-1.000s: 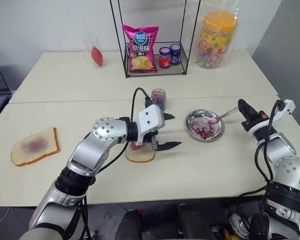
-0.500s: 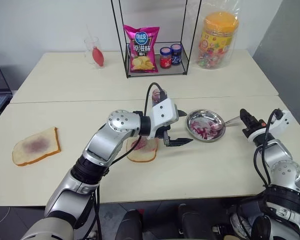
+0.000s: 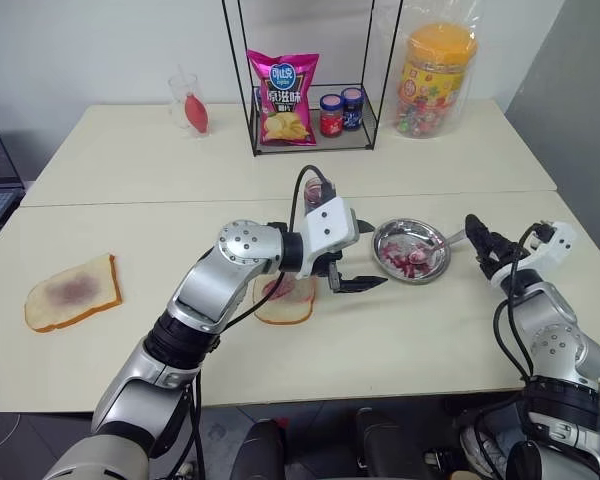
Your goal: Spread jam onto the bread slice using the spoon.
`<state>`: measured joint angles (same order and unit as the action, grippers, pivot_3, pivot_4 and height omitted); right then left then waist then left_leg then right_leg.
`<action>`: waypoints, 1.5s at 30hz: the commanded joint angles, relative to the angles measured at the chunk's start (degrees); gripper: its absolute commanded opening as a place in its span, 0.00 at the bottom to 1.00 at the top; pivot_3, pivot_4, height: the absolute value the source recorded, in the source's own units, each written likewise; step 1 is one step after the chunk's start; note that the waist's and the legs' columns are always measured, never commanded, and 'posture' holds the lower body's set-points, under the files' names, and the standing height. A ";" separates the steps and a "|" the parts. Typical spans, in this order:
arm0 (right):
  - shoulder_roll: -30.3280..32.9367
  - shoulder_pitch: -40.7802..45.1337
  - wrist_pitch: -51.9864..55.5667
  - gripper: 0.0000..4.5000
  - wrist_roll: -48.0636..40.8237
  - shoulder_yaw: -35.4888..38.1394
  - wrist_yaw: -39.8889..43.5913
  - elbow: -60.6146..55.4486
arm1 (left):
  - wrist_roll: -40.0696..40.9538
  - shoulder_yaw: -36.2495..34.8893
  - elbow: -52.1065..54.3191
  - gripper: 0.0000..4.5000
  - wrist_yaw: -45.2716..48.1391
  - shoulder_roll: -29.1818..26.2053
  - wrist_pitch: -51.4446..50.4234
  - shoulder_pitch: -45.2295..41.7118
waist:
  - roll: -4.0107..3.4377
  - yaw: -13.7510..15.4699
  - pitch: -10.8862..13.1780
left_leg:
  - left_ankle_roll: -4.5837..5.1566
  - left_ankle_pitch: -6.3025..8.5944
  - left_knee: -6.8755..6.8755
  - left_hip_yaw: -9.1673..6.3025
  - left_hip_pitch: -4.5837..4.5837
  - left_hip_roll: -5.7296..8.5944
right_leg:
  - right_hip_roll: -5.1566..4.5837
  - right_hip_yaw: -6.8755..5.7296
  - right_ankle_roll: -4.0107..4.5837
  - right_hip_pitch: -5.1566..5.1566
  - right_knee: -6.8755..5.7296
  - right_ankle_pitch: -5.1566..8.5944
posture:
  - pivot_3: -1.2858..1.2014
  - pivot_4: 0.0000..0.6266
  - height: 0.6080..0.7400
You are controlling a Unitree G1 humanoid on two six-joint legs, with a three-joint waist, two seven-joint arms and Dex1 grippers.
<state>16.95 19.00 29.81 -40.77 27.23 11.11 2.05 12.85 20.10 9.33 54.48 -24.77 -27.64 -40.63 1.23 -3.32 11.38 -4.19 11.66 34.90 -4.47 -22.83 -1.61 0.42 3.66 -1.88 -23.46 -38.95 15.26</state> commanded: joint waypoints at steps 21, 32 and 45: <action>-0.88 0.32 5.08 0.99 -10.27 4.09 -3.69 -5.22 | -0.50 -1.62 0.13 1.00 -0.31 0.12 1.64 -1.36 | 0.00 -0.01 0.00 | 0.00 0.00 0.01 0.02 0.00 0.00 | 0.00 0.04 -0.02 0.00 0.00 -0.01 | 0.52 0.24 1.00; 10.72 -2.75 2.06 0.99 -2.36 -3.10 6.67 -17.16 | -0.49 -14.02 4.67 1.00 -1.68 -12.31 1.24 4.38 | -0.02 -0.60 0.01 | 0.00 0.00 -0.03 0.06 0.01 -0.05 | 0.04 0.09 -0.02 -0.07 0.00 -0.01 | 0.52 0.24 1.00; 39.44 -19.18 8.53 1.00 -2.54 -6.34 37.15 -30.74 | 4.60 -38.46 14.16 1.00 2.26 -28.78 -1.11 34.09 | 0.17 0.24 0.06 | 0.00 0.03 -0.02 0.12 -0.05 -0.04 | 0.02 0.24 -0.02 -0.06 0.20 0.01 | 0.52 0.24 1.00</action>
<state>54.41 0.96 38.33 -43.79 19.91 42.51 -26.28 15.80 -13.92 20.42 55.33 -52.29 -28.46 -8.58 1.41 -3.09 11.45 -4.15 11.71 34.86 -4.34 -22.85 -1.66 0.43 3.88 -1.87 -23.48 -38.70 15.28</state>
